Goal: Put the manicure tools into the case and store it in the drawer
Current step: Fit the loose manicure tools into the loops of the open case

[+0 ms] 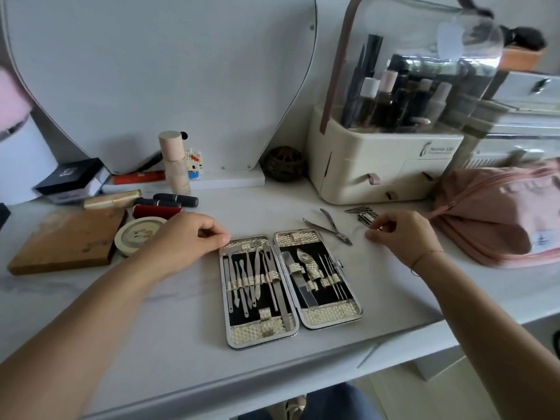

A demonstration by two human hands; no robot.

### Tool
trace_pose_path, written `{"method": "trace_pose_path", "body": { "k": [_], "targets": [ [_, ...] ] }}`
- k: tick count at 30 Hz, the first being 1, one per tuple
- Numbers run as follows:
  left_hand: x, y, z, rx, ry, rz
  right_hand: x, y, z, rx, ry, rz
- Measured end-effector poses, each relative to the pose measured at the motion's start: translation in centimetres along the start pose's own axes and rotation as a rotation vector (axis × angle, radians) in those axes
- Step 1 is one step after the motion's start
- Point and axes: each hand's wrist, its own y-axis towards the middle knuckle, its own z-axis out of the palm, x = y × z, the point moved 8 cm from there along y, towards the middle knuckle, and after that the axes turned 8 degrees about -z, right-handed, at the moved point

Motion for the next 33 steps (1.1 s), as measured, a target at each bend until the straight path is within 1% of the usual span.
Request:
{"method": "trace_pose_path", "body": {
  "k": [9,13,15,19,21,23,24,26,27,28,29,30,33],
  "targets": [
    [0.0,0.0,0.0,0.008,-0.003,-0.023,-0.1,1.0,0.3,0.011,-0.055,0.037],
    [0.1,0.0,0.0,0.004,0.002,-0.027,0.2,1.0,0.3,0.015,-0.039,0.044],
    [0.2,0.0,0.0,0.002,0.003,-0.032,0.6,1.0,0.1,0.061,-0.077,0.041],
    [0.2,0.1,0.0,0.002,0.012,-0.029,1.4,1.3,1.2,0.268,-0.271,0.015],
    [0.1,0.0,0.0,0.002,0.01,-0.024,1.8,1.1,1.5,0.295,-0.292,-0.012],
    [0.0,0.0,0.0,0.001,0.016,-0.022,2.5,0.9,0.9,0.243,-0.197,-0.042],
    [0.1,0.0,0.0,0.001,0.022,-0.024,3.1,0.7,0.6,0.219,-0.077,-0.056],
    [0.0,0.1,0.1,0.003,0.03,-0.023,4.8,-0.2,0.6,0.228,0.348,-0.046],
    [0.0,0.2,0.1,0.005,0.034,-0.021,5.7,-0.8,1.1,0.276,0.555,-0.025],
    [0.0,0.2,0.1,0.005,0.039,-0.018,6.4,-1.4,1.6,0.332,0.696,-0.016],
    [-0.1,0.2,0.1,0.006,0.044,-0.017,7.1,-1.9,2.2,0.392,0.763,-0.031],
    [0.0,0.2,0.1,0.006,0.047,-0.018,7.7,-2.2,2.8,0.433,0.78,-0.058],
    [-0.1,0.1,0.0,0.002,0.049,-0.016,8.7,-2.6,3.8,0.451,0.78,-0.113]
  ]
}}
